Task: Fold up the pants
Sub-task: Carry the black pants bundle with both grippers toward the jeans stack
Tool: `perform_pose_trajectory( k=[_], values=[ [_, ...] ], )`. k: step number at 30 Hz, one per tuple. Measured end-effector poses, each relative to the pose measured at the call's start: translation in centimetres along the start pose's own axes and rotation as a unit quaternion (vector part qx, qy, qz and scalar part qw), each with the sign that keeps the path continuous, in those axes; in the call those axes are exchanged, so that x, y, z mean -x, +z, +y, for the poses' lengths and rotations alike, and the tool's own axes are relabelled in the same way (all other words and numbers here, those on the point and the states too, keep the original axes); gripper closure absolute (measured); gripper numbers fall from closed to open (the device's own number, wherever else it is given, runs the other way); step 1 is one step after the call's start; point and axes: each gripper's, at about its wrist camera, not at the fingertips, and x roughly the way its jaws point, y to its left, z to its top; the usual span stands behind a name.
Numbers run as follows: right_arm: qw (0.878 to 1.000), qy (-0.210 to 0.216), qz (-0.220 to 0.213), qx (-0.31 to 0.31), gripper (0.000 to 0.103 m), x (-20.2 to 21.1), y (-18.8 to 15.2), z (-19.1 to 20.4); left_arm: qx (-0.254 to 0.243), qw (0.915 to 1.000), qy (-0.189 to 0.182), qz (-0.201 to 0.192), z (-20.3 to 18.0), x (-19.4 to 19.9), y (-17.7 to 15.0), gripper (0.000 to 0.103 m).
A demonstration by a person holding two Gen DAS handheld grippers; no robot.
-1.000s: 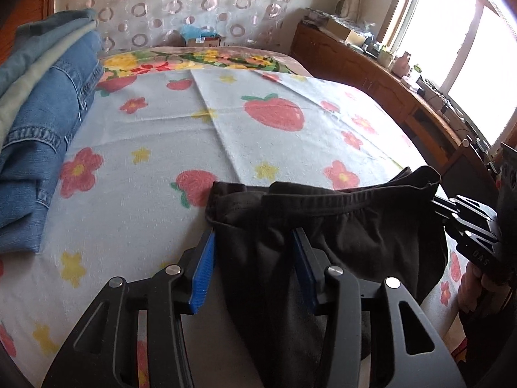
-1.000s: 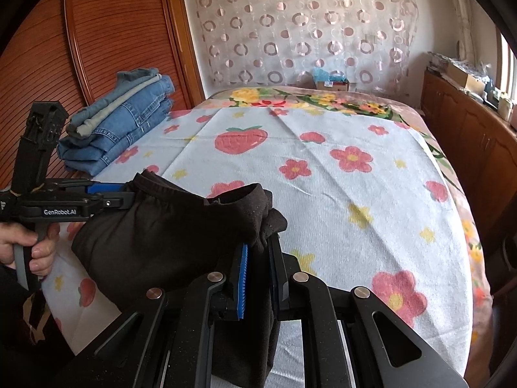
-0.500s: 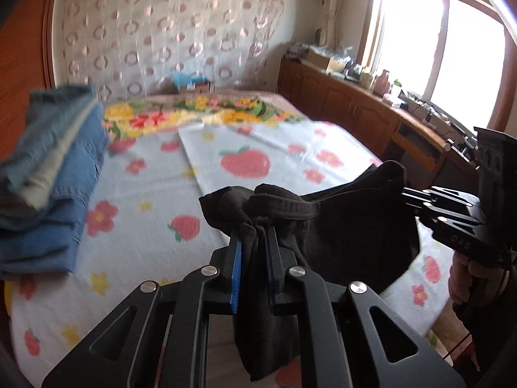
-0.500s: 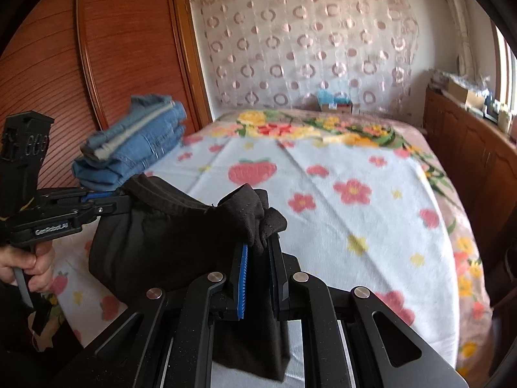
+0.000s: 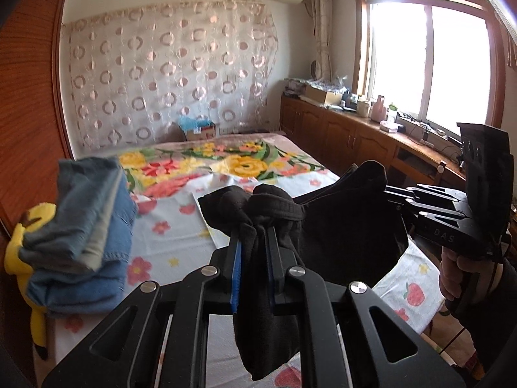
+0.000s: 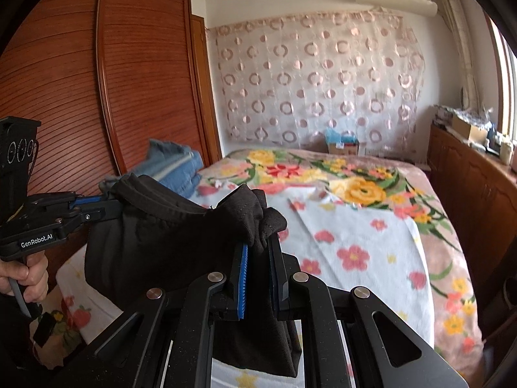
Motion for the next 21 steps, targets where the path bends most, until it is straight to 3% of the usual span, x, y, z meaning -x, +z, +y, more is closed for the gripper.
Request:
perform_pose_trajectory(
  k=[21],
  values=[
    [0.998,0.009,-0.041,0.042,0.092,-1.2,3.2,0.7,-0.004,0.9979,0.036,-0.055,2.5,3.8,3.6,0.09]
  ],
)
